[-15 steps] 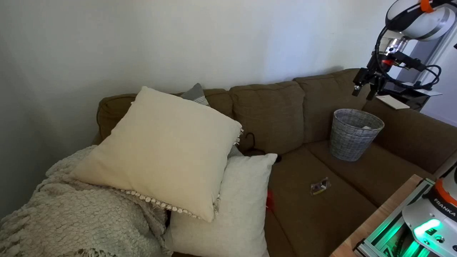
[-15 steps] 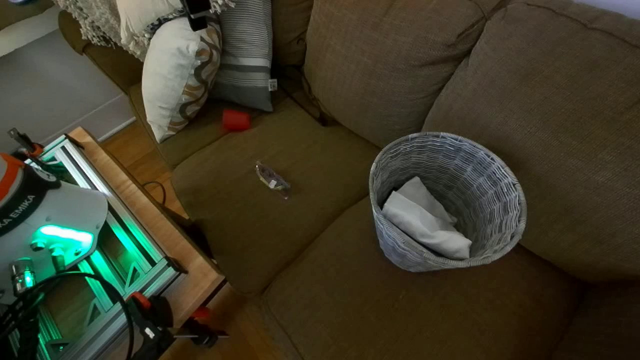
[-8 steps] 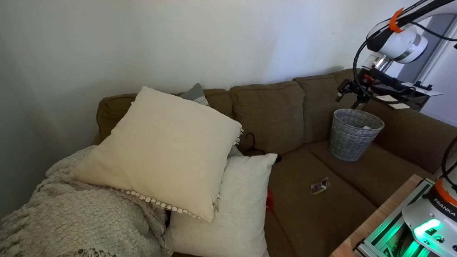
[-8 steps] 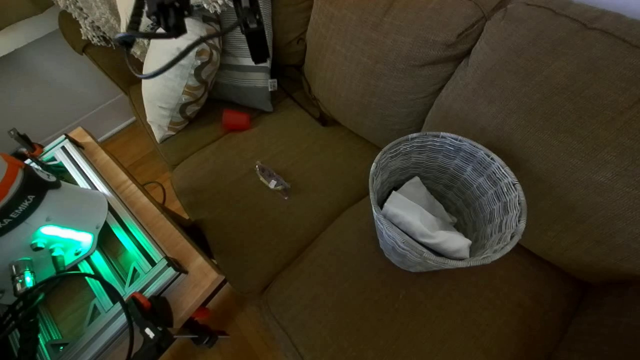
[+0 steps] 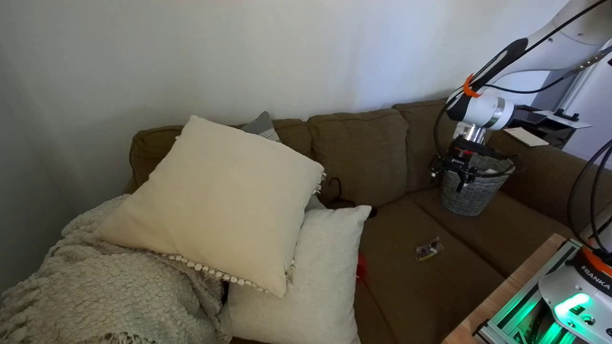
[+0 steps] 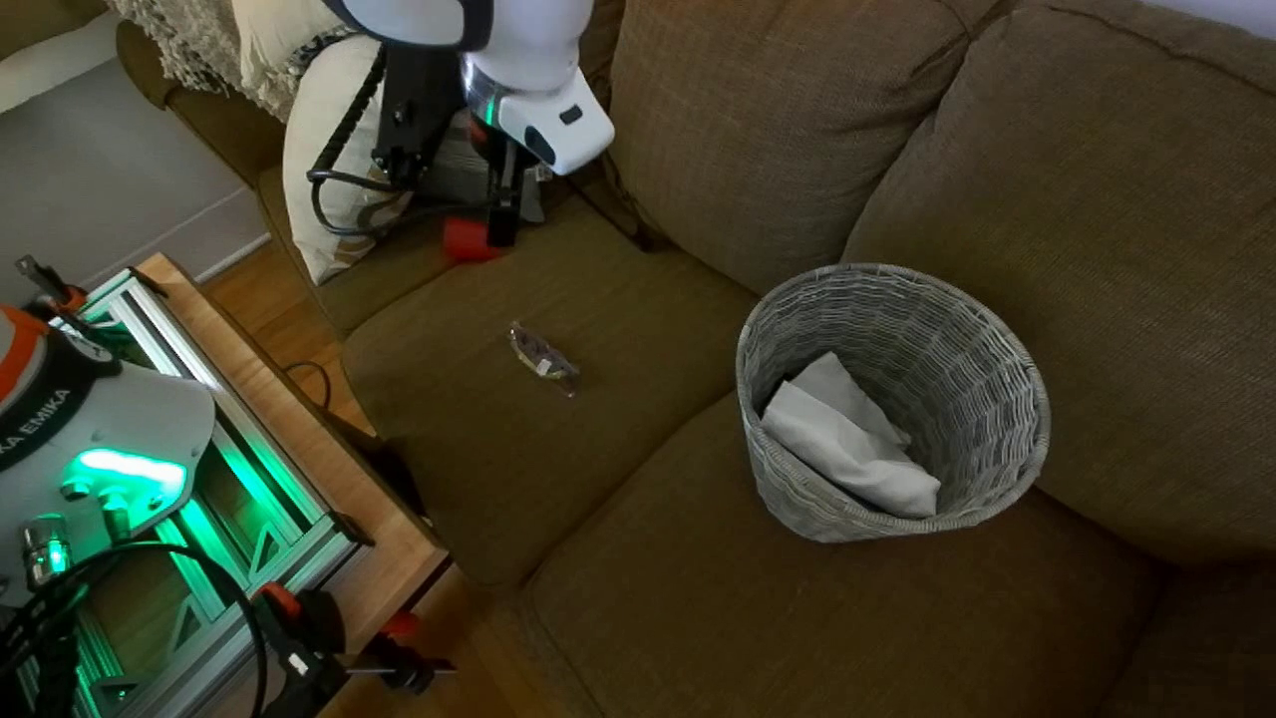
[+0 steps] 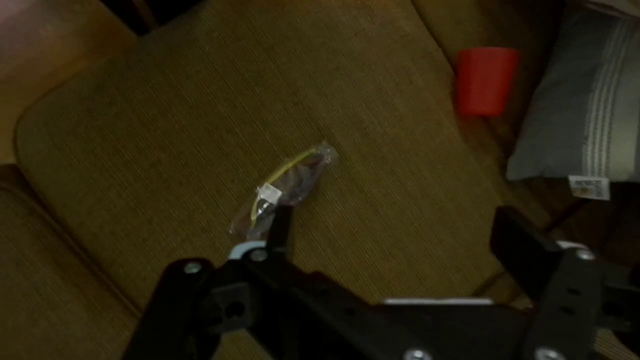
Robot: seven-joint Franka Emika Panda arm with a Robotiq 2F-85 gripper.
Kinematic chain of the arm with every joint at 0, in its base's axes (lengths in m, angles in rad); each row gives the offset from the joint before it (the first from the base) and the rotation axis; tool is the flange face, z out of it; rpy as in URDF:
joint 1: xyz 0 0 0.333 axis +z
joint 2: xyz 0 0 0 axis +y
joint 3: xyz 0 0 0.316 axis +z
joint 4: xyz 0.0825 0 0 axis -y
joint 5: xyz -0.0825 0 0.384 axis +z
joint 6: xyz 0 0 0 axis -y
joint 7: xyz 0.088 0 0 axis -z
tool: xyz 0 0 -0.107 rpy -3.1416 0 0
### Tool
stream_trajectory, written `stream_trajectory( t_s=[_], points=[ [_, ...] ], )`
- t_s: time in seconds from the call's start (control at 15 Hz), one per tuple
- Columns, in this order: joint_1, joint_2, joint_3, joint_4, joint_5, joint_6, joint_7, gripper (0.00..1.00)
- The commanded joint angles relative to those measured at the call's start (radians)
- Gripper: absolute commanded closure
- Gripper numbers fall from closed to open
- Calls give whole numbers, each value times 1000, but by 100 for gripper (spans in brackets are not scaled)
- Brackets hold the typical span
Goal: Put the chocolate bar inside the basket
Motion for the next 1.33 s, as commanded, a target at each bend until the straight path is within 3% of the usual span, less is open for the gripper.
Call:
stream_trajectory(
  t_s=[0.0,0.33,0.4,0.8,1.0,1.27],
  points=[
    [-32,38,31,14,-12,-19,23,0],
    [-51,117,38,66,-11,-66,33,0],
    [-43,122,30,62,44,-9,130,0],
    [-62,368,74,151,231,239,250,0],
    [-32,543,62,239,240,291,386,0],
    [9,708,25,386,216,219,626,0]
  ],
)
